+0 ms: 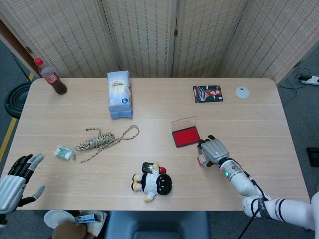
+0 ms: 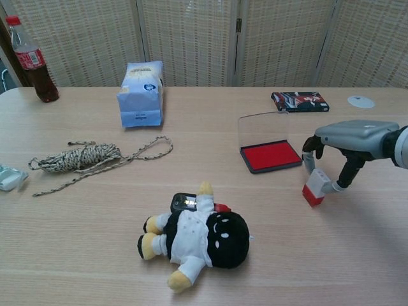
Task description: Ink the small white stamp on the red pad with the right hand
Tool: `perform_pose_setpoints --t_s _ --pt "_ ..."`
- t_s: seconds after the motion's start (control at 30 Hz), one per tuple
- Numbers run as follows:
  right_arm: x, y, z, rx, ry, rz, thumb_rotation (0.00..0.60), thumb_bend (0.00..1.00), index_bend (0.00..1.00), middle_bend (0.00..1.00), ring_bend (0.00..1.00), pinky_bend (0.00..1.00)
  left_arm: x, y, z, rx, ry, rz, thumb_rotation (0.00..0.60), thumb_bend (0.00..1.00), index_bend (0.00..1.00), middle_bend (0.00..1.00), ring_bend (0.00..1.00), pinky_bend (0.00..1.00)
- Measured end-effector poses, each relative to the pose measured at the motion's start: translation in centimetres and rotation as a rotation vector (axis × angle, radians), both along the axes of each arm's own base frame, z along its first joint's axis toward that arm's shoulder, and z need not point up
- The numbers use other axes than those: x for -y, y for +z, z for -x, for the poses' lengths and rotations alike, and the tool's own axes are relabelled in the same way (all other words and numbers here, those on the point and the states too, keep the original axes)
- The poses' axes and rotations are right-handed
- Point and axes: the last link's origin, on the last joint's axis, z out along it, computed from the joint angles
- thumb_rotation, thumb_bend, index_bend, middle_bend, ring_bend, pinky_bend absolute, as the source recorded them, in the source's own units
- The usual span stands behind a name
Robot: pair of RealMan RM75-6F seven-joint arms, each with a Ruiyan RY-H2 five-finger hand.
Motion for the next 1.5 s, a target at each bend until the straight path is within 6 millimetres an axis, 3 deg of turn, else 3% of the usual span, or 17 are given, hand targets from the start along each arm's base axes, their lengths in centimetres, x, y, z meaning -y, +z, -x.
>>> perform_pose_setpoints --t_s 0.23,0.5,0.87,1.07,1.33,1.5 --pt "-0.2 -0.2 0.4 -0.017 -0.02 -0.037 0.6 0.23 0.26 0.17 0.21 0.1 0.0 0.2 0.0 0.008 0.002 -0.01 0.6 0.34 0.0 0.0 0.0 0.06" --pt "-0.2 0.4 0.0 -0.022 -0.023 -0.059 0.6 0.19 0.01 0.12 0.16 0.06 0.0 0.3 0.1 0.006 0.0 -0.012 0.6 0.34 0.0 0.0 0.0 0.06" --pt "-1.7 3.8 -0.9 0.052 0.021 0.005 0.6 0.17 0.0 0.03 0.04 0.0 -0.4 0.1 0.3 -0.009 0.02 -0.011 0.6 0.34 0.0 0.0 0.0 0.06" --pt "-4.3 6.6 2.1 0.072 0.075 0.191 0.6 0.16 0.0 0.0 0.0 0.0 -0.6 -0.2 0.4 -0.03 0.039 -0.01 0.6 0.34 0.0 0.0 0.0 0.06" --pt "-10.4 10.7 9.6 0.046 0.09 0.444 0.6 0.16 0.0 0.0 0.0 0.0 -0.7 -0.8 0.2 -0.061 0.041 -0.01 0.6 0.34 0.0 0.0 0.0 0.06" --pt "-12.2 11.5 10.6 0.07 0.094 0.475 0.6 0.16 0.0 0.0 0.0 0.0 -0.8 -1.3 0.0 -0.074 0.03 -0.001 0.6 0.34 0.0 0.0 0.0 0.06"
